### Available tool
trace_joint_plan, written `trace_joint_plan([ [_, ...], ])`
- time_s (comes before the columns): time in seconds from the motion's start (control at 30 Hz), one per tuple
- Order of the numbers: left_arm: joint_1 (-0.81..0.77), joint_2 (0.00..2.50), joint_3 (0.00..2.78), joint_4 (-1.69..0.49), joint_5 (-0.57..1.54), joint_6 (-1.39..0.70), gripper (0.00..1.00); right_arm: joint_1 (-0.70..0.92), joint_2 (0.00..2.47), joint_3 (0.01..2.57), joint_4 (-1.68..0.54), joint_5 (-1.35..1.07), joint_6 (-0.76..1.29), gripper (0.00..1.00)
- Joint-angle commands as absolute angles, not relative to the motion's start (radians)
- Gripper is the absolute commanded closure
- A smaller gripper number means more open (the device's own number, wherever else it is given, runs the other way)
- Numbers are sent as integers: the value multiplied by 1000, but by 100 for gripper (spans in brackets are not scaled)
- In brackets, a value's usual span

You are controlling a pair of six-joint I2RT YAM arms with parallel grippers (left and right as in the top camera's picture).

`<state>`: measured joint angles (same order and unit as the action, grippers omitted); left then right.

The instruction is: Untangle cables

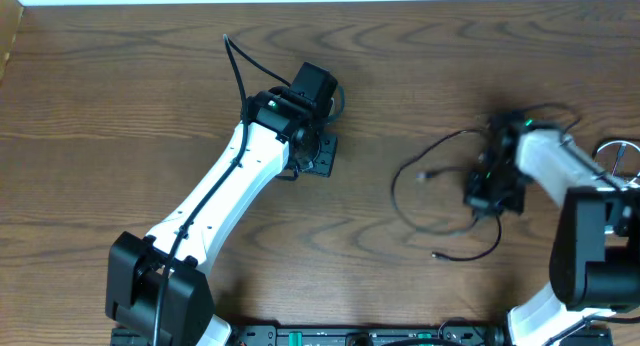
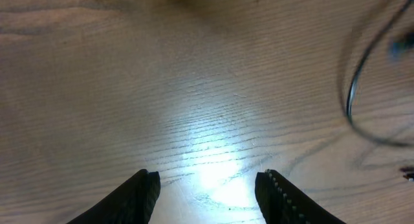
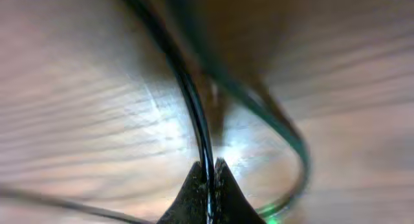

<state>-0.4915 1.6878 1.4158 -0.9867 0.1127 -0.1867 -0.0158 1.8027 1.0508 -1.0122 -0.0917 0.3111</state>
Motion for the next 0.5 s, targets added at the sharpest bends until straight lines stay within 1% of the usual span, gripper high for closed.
trace_joint_plan([
  [0.0,-488,1686,1416,-995,101,-197,47,-129,1778,1260,-1064,-99,261,99],
  [0.1,-488,1686,1416,-997,101,-197,47,-205,1771,1421,-1125,-56,222,99],
  [0.13,-488,1687,1416,-997,101,-197,47,-245,1771,1515,-1156,-22,203,99],
  [0.23,-488,1686,1416,-997,101,-197,47,-301,1771,1633,-1179,29,200,99],
  [0.37,-488,1686,1416,-998,101,-197,47,-368,1771,1726,-1173,72,201,99],
  [0.47,-488,1686,1416,-998,101,-197,46,-417,1770,1735,-1143,113,202,99],
])
